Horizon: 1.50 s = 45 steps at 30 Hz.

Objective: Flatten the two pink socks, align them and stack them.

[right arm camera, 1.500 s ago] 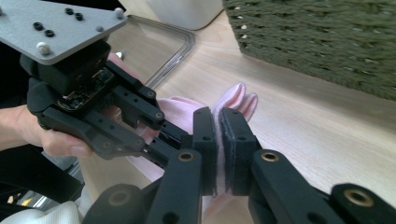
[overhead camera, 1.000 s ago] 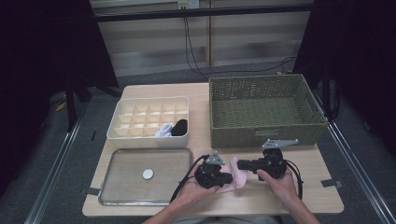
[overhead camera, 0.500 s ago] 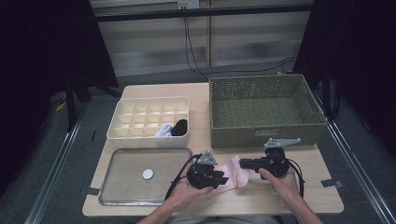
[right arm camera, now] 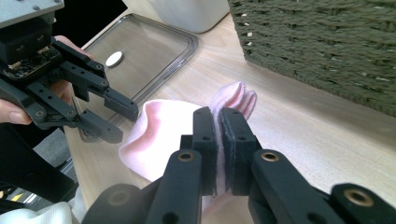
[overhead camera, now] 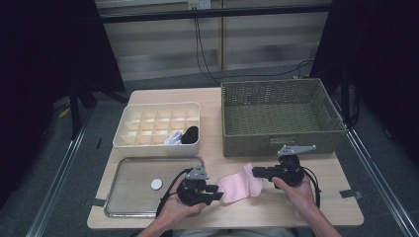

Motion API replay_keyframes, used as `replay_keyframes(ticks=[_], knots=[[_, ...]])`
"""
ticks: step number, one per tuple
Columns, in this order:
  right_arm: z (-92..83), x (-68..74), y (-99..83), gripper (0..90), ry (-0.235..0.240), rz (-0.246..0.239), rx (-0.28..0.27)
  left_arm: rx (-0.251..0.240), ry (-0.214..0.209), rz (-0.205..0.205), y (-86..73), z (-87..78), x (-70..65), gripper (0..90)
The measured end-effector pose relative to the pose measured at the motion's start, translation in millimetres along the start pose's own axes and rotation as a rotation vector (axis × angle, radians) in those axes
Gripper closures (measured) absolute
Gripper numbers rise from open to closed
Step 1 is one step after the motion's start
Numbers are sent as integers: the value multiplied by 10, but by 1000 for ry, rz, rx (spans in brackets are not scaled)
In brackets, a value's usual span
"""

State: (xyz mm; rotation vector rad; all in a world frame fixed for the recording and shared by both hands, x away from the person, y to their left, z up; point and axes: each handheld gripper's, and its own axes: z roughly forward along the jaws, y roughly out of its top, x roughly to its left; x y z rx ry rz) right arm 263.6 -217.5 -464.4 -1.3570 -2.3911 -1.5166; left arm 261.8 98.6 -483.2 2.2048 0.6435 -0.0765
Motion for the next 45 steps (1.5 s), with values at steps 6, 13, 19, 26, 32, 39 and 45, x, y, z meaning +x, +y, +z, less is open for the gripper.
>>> replay_keyframes(ticks=[6, 13, 19, 26, 32, 39, 45], knots=[[40, 33, -14, 849, 10, -1, 7, -27, 3, -33, -61, -12, 34, 673], [54, 64, 11, 848, 17, -11, 6, 0, 14, -24, -46, 103, 50, 698], [114, 144, 82, 844, 30, -29, 22, 7, 10, -38, -34, 137, 97, 716], [330, 180, 48, 839, 47, -33, 62, 22, -11, -50, -32, 171, 113, 730], [409, 232, 77, 835, 48, -44, 76, 26, -28, -49, -41, 180, 67, 741], [503, 245, 69, 773, 71, -41, 84, 7, -51, -59, -33, 144, 84, 726], [406, 267, 73, 657, 64, -36, 55, -18, -44, -64, -17, 73, 105, 730]])
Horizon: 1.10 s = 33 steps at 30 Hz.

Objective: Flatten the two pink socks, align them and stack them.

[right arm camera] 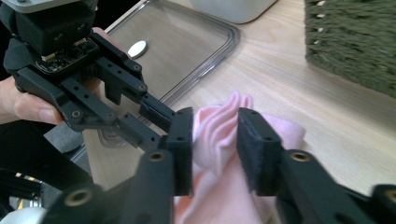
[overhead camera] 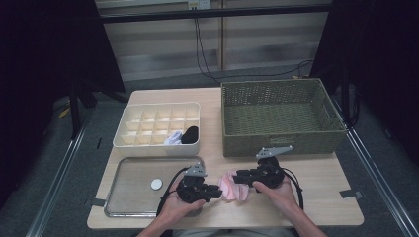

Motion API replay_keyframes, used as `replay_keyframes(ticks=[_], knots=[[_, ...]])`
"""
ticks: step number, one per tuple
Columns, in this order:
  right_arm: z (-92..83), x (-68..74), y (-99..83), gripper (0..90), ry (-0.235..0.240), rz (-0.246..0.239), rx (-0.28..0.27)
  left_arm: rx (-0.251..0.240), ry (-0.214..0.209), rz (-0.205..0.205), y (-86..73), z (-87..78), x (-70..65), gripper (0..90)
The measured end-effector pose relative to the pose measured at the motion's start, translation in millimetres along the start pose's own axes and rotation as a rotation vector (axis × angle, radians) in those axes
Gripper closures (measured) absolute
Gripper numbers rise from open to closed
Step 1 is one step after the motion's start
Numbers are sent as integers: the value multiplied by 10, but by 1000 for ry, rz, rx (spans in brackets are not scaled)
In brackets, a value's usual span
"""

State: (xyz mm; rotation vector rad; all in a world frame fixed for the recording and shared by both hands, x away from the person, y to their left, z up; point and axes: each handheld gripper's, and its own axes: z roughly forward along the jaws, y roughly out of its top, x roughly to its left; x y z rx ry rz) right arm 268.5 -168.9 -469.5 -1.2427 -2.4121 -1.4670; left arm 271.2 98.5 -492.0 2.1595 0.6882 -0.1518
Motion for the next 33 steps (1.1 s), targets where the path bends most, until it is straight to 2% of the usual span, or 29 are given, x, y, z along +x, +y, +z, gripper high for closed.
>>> replay_keyframes(ticks=[4, 5, 7, 8, 14, 18, 21, 23, 26, 29, 30, 32, 33], knots=[[-45, 11, -21, 652, -6, 5, -3, 1, 13, 2, 3, -8, 9, 737], [-51, 9, -37, 693, -3, 1, 2, -1, 17, 1, 2, -6, 20, 761], [-47, 14, -42, 703, -7, 4, 7, -2, 21, -1, 2, -5, 27, 771], [-6, 25, -59, 745, 4, 4, 19, -2, 25, -2, 2, -5, 31, 789], [221, 109, -107, 768, 34, -22, 84, 4, 22, 4, -12, 28, 21, 803], [374, 113, -183, 769, 23, -36, 144, 14, 17, 10, -22, 16, -4, 786], [395, 85, -210, 785, 30, -33, 143, 7, 11, 8, -23, 0, -1, 770], [395, 88, -225, 815, 16, -51, 141, -12, 14, -6, -20, -19, 13, 761], [392, 84, -222, 807, 19, -50, 142, -16, 14, -7, -11, -30, 18, 744], [367, 73, -211, 784, 23, -30, 126, -30, 27, -7, 10, -51, 8, 708], [315, 50, -186, 781, 37, -7, 102, -42, 12, -4, 28, -77, -18, 712], [293, 35, -178, 781, 40, 1, 86, -49, 8, 6, 42, -86, -39, 711], [252, 17, -162, 781, 27, 4, 77, -56, 2, 14, 51, -92, -50, 711]])
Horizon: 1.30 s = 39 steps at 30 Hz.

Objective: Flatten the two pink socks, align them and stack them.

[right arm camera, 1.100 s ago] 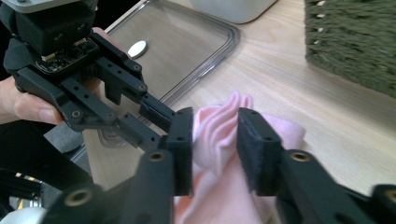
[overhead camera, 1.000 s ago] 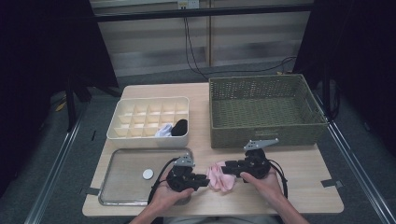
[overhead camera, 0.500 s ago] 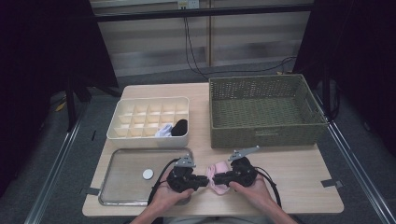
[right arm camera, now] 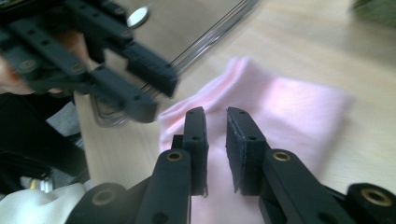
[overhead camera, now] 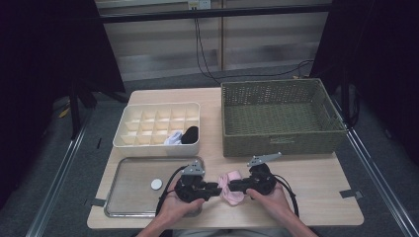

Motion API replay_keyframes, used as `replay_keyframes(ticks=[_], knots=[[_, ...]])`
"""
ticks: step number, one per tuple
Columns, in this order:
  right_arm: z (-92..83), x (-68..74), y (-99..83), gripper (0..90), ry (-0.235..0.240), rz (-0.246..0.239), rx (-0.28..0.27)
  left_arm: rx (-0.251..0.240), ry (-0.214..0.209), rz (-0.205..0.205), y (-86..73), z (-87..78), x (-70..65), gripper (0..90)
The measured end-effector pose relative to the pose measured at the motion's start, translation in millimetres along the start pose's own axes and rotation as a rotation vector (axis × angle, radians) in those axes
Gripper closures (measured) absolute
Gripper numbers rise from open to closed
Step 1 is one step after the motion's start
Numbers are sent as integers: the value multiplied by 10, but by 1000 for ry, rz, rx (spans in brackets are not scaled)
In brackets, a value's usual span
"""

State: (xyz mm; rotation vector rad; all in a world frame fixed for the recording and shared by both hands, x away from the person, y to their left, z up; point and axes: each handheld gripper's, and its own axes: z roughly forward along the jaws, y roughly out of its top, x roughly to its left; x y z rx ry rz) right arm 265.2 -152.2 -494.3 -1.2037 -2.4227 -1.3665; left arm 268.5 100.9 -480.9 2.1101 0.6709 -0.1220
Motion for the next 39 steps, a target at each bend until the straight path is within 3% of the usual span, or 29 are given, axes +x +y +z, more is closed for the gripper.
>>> replay_keyframes(ticks=[1, 5, 11, 14, 16, 25, 28, 34, 39], knots=[[-86, -43, 19, 781, -5, 12, -31, -2, 6, 7, 18, 2, -14, 712], [-260, -111, 16, 790, -40, 34, -64, -3, 1, 21, 87, 33, -41, 744], [-409, -166, -89, 790, -92, 57, -58, -6, -15, 54, 259, 165, -110, 788], [-447, -170, -134, 786, -105, 54, -52, 9, -27, 62, 300, 237, -130, 792], [-487, -203, -193, 779, -111, 65, -57, 45, -32, 71, 287, 352, -161, 794], [-370, -236, -148, 739, -117, 54, -37, 108, -6, 64, 139, 457, -139, 796], [-321, -223, -154, 722, -111, 45, -24, 100, -12, 53, 119, 472, -126, 804], [-251, -224, -161, 648, -105, 53, -12, 103, 1, 84, 107, 475, -150, 805], [-192, -226, -167, 644, -99, 68, 10, 101, 4, 95, 99, 473, -156, 805]])
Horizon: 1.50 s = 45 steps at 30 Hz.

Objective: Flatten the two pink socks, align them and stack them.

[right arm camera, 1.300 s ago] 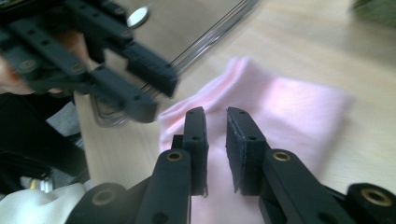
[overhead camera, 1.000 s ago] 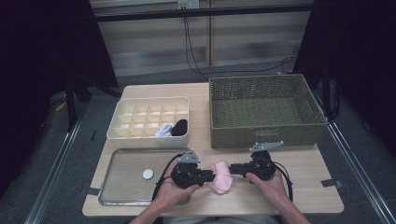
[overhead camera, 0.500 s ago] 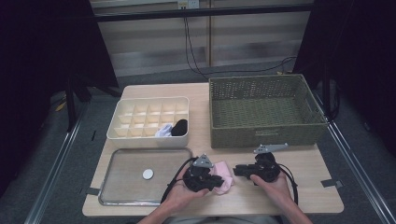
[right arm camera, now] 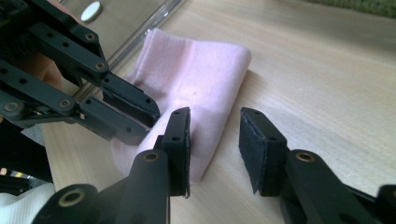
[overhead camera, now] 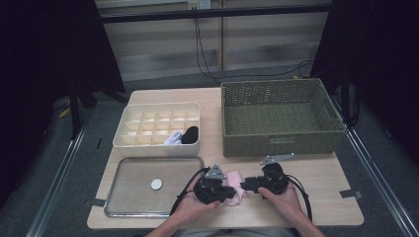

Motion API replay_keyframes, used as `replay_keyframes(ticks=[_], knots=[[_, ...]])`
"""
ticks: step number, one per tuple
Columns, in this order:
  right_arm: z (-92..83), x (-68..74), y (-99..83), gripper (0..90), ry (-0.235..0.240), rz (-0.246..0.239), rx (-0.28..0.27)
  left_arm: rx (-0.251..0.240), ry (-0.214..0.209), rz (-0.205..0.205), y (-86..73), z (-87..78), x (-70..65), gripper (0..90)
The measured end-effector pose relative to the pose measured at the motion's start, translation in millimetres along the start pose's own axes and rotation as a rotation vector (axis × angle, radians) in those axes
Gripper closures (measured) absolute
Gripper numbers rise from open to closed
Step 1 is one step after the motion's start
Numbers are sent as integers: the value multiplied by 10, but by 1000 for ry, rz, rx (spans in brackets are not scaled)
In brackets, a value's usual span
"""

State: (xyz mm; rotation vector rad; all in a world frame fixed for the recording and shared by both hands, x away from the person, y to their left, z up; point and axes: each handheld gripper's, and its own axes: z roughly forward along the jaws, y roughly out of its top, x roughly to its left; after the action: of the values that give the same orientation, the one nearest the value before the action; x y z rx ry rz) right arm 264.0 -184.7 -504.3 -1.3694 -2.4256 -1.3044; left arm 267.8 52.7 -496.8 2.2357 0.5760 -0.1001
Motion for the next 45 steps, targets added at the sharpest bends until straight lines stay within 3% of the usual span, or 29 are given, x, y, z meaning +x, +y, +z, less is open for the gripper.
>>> replay_keyframes(ticks=[5, 10, 13, 23, 25, 28, 30, 34, 39, 41, 45], knots=[[27, 10, -10, 671, 18, 7, 3, 0, -4, -5, 1, 4, 9, 806], [55, -7, -13, 814, 64, 48, 3, -4, -4, -6, -1, 8, 10, 806], [43, -5, -4, 841, 76, 56, -12, -6, -7, -10, 0, 12, 13, 806], [-25, 35, 75, 855, 104, 63, -74, -28, -9, -39, 32, 79, 10, 818], [-26, 38, 80, 856, 100, 55, -74, -28, -11, -72, 38, 71, 22, 819], [-40, 38, 83, 857, 86, 48, -71, -32, 11, -47, 38, 70, 1, 822], [-45, 24, 79, 858, 83, 43, -68, -39, -20, -50, 50, 38, 7, 802], [-61, 18, 79, 858, 81, 47, -70, -77, -32, -62, 66, -43, 15, 783], [-74, 11, 74, 858, 80, 42, -72, -106, -8, -58, 93, -214, 65, 742], [-89, 15, 78, 858, 77, 34, -70, -135, 18, -77, 111, -327, 118, 712], [-98, 7, 83, 858, 74, 31, -66, -108, 40, -81, 81, -399, 174, 647]])
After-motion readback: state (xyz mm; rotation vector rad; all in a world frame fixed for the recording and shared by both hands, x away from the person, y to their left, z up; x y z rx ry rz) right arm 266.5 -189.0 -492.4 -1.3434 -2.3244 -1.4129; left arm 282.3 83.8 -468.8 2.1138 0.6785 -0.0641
